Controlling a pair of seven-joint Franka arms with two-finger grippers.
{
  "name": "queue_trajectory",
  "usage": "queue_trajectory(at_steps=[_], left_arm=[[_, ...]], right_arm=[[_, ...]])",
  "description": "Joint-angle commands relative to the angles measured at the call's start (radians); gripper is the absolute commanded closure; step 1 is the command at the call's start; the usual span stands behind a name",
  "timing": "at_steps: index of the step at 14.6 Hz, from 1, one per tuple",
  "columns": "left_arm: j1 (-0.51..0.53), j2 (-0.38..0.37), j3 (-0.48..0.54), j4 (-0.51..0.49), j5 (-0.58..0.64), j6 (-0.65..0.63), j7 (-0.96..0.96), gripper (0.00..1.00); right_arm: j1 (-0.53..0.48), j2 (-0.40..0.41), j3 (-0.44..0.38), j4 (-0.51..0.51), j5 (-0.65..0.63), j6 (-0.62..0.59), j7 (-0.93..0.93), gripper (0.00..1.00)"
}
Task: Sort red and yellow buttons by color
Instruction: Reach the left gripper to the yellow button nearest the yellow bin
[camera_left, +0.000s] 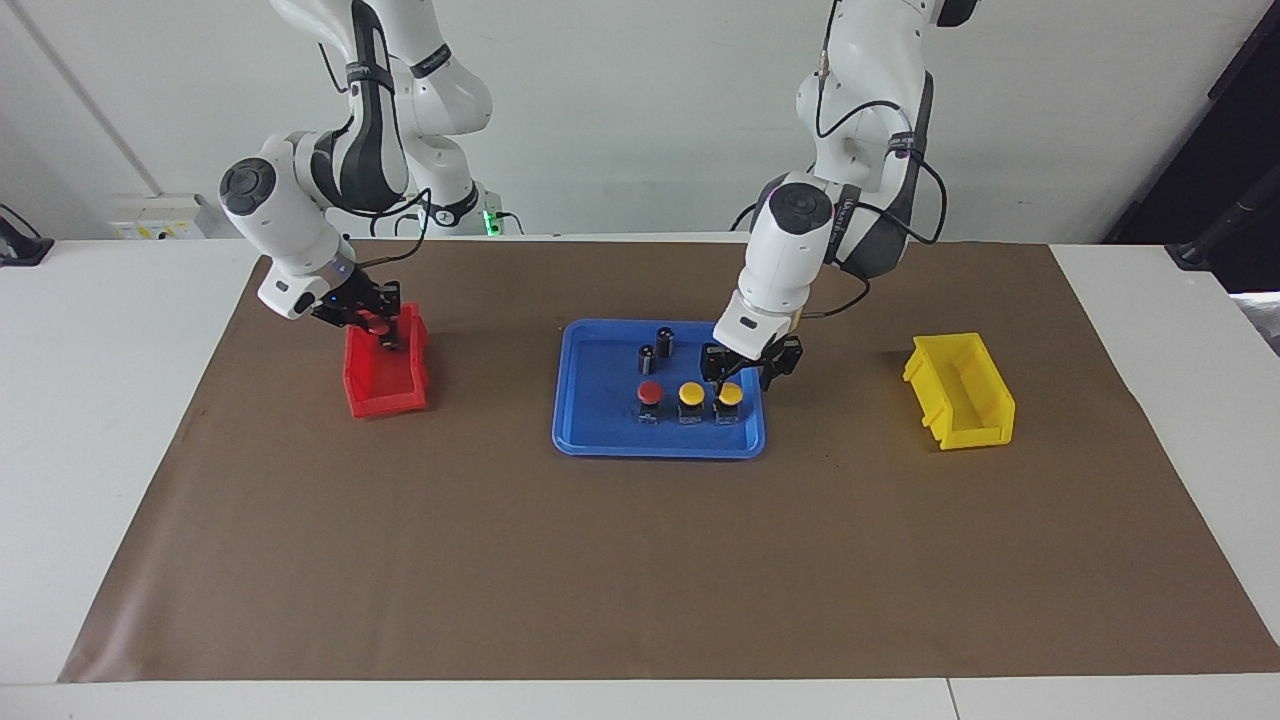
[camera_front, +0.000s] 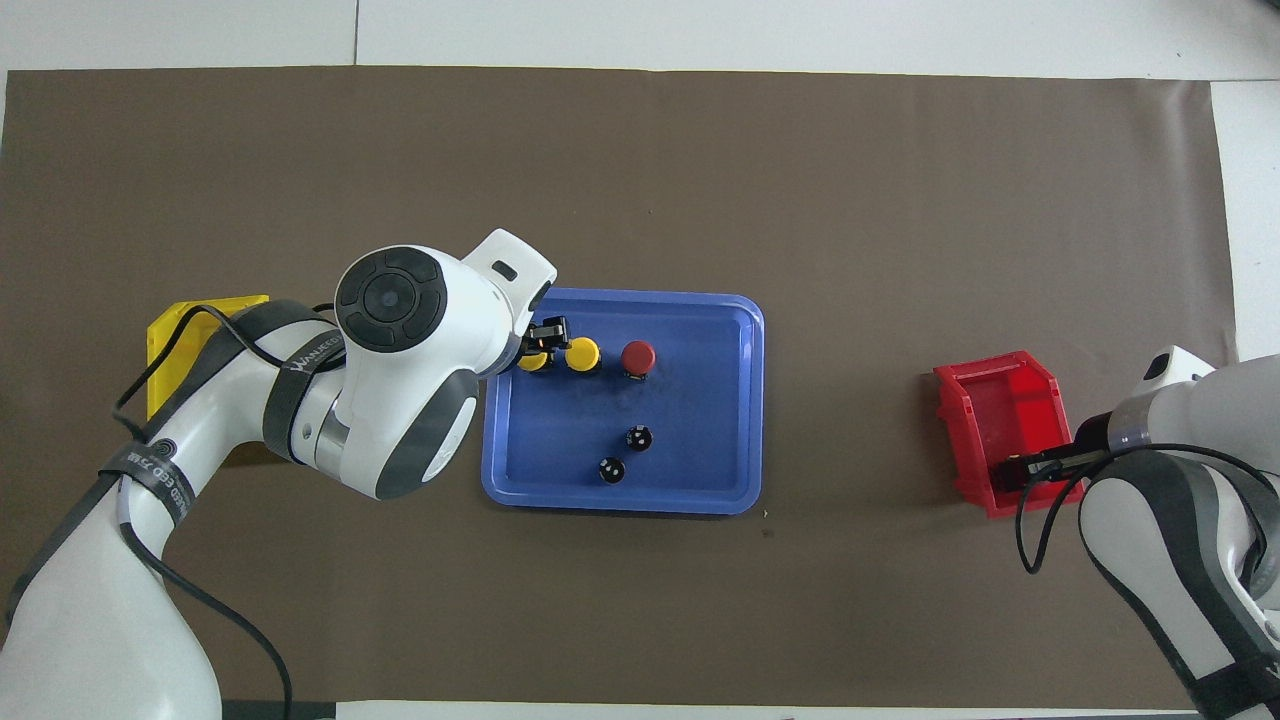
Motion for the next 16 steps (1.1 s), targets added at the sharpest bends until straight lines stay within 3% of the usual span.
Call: queue_trajectory(at_steps=[1,2,3,6,8,13,16], left_arm=[[-0.024,0.016,0.017,-0.008,0.009,0.029,-0.032,0.25],[-0.031,0.015,0.017,-0.010,0.009,0.026,-0.033,0.28],[-0.035,0.015,0.019,-0.010,0.009,0.023,-0.033,0.29],[-0.035,0.015,0.019,-0.010,0.008,0.026,-0.033,0.38],[-0.035,0.015,0.019,-0.011,0.009,0.028,-0.033,0.40],[-0.035,0.015,0.019,-0.019,0.009,0.031,-0.033,0.41],[-0.035,0.015,0.019,-0.022,0.009,0.039,-0.035,0.43]], right_arm=[[-0.013,-0.039,0.008,-0.050,-0.015,0.052,0.007,0.74],[-0.013,-0.048,0.008,-0.062,-0.015,0.058,0.007,0.62],[-0.013,-0.048,0.008,-0.065,-0.015,0.060,0.006,0.43],[-0.012,-0.045,0.008,-0.053,-0.015,0.049,0.001,0.35],[-0.012,-0.016,0.008,0.020,-0.026,0.002,-0.006,0.32],[0.022,0.062,0.016,0.330,-0.030,-0.231,0.001,0.31],[0.127,0.113,0.016,0.480,-0.015,-0.282,0.096,0.18]])
